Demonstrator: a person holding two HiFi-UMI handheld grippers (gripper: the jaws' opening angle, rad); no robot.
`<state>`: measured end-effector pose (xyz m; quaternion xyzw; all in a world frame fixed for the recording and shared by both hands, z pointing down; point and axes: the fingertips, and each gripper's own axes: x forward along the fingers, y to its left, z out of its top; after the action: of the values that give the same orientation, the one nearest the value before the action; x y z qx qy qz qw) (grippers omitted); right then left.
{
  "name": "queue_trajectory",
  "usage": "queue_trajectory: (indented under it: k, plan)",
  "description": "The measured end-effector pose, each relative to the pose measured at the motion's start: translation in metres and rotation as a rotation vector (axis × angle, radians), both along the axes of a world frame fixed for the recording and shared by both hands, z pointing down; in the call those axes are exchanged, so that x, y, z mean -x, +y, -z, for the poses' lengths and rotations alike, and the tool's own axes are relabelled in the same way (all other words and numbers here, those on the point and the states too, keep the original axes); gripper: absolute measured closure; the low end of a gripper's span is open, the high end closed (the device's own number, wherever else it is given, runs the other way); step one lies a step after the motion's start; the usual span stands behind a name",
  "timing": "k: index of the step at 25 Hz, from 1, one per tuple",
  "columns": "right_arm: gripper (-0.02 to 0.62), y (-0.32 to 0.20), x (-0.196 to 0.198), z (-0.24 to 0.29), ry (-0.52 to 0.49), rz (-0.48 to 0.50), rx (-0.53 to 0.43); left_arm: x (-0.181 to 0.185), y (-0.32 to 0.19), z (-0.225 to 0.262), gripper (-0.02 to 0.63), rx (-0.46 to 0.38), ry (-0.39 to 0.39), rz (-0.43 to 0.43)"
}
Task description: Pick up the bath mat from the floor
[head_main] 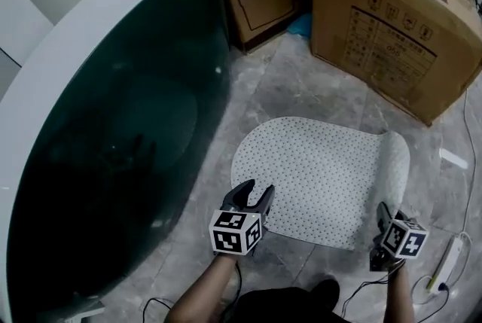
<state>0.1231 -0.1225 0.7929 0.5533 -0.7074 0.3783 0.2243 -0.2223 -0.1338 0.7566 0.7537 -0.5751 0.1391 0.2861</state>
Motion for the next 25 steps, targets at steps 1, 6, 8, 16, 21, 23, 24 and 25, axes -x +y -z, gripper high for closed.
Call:
queue_trajectory:
  k: [1,6,8,16,21,23,24,25]
  plan:
    - [0.561,0.0,0.005,0.001,-0.009,0.007,0.0,0.011,0.001,0.0,0.389,0.002,-0.013,0.02]
    - [0.561,0.003,0.027,0.002,0.025,0.077,-0.004,0.056,0.003,-0.012,0.349,0.041,-0.07,0.086]
    - [0.561,0.002,0.034,0.0,0.032,0.09,-0.005,0.07,0.002,-0.021,0.335,0.066,-0.093,0.111]
    - [0.561,0.006,0.05,-0.009,0.005,0.079,0.002,0.104,-0.012,-0.08,0.287,0.2,-0.131,0.173]
    - [0.561,0.006,0.05,-0.012,0.001,0.065,0.005,0.1,-0.021,-0.112,0.261,0.291,-0.088,0.196]
    - [0.561,0.005,0.048,-0.013,-0.001,0.059,0.009,0.094,-0.024,-0.114,0.256,0.302,-0.1,0.188]
    - [0.561,0.005,0.047,-0.013,-0.002,0.058,0.01,0.09,-0.025,-0.112,0.256,0.301,-0.101,0.182]
    - [0.561,0.004,0.046,-0.013,-0.002,0.058,0.009,0.086,-0.026,-0.11,0.259,0.298,-0.095,0.179]
